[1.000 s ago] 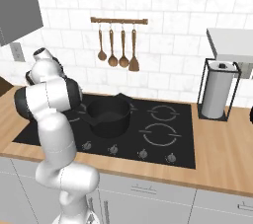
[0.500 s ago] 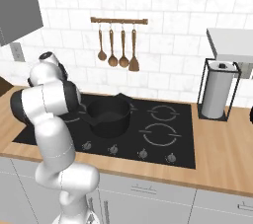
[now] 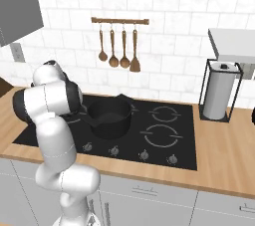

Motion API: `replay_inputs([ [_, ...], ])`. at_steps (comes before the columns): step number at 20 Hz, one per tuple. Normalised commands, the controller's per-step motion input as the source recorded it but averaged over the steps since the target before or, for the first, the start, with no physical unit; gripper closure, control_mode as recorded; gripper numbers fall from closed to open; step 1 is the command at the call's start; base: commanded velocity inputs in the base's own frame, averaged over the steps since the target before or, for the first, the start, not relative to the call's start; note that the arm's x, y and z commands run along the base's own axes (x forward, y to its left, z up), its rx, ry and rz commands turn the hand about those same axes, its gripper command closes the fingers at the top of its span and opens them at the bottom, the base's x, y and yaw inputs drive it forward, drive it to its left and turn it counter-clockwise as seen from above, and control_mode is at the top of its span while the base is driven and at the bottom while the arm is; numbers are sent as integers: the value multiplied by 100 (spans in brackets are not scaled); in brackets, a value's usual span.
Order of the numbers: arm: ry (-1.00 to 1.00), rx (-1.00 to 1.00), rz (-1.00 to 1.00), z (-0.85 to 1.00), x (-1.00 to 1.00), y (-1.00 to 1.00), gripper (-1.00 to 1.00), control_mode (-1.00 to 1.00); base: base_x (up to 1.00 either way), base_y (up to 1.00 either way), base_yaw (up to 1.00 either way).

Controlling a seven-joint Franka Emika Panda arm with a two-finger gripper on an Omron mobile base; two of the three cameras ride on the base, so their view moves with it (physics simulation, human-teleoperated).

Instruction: Pick the kettle from the counter and place it on a stove burner. Then turn the burner on.

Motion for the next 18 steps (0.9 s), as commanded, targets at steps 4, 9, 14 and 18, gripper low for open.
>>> replay_inputs([
  [4, 0, -4, 0, -8, 5, 1, 100, -100, 0, 0, 0],
  [9, 0, -2, 0, -7, 27, -11, 100, -100, 0, 0, 0],
  [14, 0, 0, 0, 0, 7, -2, -100, -100, 0, 0, 0],
  [18, 0, 0, 0, 0, 0, 0, -100, -100, 0, 0, 0],
])
